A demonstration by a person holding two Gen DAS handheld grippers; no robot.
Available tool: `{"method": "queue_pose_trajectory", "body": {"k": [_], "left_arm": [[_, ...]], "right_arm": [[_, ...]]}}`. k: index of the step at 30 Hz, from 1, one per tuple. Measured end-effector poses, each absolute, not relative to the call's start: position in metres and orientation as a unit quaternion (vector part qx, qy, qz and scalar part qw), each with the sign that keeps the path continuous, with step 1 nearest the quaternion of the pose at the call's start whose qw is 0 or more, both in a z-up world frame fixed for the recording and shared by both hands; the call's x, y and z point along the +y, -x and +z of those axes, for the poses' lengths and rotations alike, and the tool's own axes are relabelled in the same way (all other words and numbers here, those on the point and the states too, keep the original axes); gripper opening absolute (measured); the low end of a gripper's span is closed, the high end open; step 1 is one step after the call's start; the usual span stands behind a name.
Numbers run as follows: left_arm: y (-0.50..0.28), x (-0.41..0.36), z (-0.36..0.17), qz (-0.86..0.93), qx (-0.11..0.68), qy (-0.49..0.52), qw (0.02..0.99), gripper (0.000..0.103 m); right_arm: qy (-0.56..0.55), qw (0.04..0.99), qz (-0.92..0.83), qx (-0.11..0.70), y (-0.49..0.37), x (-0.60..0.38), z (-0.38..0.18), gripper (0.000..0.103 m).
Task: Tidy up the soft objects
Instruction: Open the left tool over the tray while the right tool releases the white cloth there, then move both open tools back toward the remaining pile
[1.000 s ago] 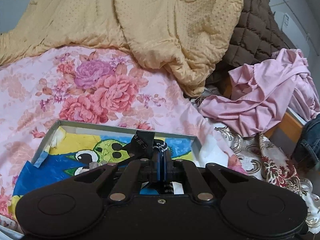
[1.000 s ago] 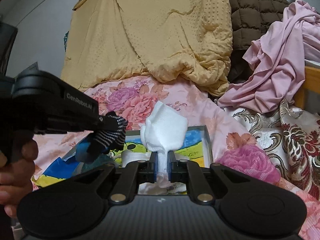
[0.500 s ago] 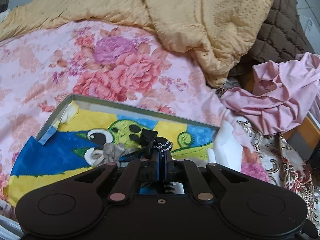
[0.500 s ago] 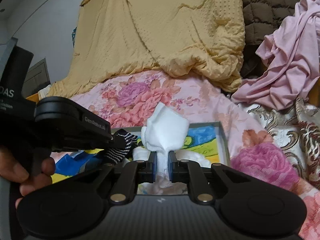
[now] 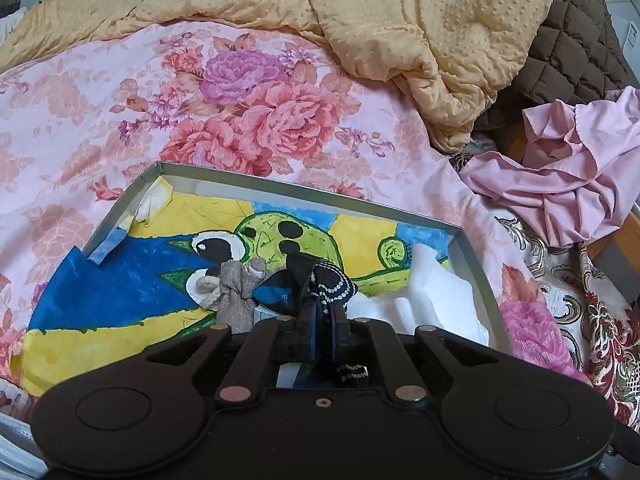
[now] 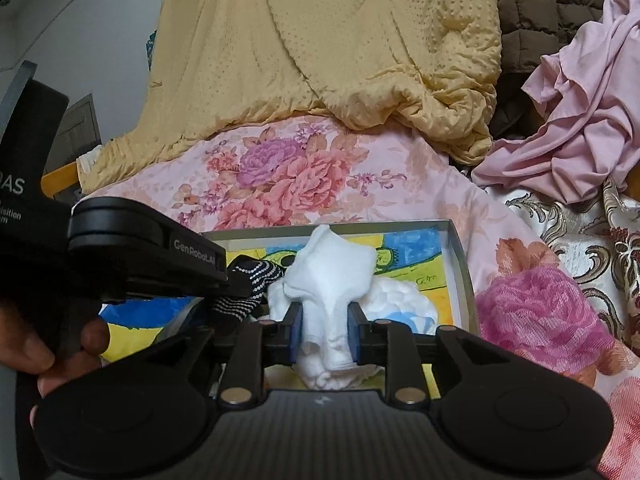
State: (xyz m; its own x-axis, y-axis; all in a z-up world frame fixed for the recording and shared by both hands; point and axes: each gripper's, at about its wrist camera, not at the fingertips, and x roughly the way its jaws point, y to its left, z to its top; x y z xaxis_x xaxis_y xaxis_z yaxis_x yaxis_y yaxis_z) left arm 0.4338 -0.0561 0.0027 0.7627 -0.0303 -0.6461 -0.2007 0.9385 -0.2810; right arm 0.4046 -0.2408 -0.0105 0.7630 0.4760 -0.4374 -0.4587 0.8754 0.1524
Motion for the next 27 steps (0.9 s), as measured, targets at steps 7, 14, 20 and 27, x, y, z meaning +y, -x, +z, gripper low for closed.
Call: {"method": "queue_pose_trajectory", "body": {"k": [7, 14, 20, 27], "left_arm": [[-0.426, -0.059, 0.014, 0.055, 0.332, 0.127, 0.933, 0.038], [-0.413, -0.052, 0.022, 0.066, 0.328, 0.124, 0.934, 0.049], [-0.397, -0.047, 0.030, 0.080, 0.316, 0.113, 0.939, 0.065], [-0.363, -0.040, 0.046, 0.084, 0.296, 0.112, 0.945, 0.084]], "right_arm": [[-0.017, 0.944, 0.237, 0.230, -0.401, -0.243, -0.007, 0.042], [-0.018, 0.949, 0.230, 0.213, -0.392, -0.245, 0.004, 0.059], [-0.028, 0.956, 0.212, 0.200, -0.381, -0.255, 0.018, 0.082], [-0.037, 0.959, 0.207, 0.190, -0.360, -0.268, 0.037, 0.096]]}}
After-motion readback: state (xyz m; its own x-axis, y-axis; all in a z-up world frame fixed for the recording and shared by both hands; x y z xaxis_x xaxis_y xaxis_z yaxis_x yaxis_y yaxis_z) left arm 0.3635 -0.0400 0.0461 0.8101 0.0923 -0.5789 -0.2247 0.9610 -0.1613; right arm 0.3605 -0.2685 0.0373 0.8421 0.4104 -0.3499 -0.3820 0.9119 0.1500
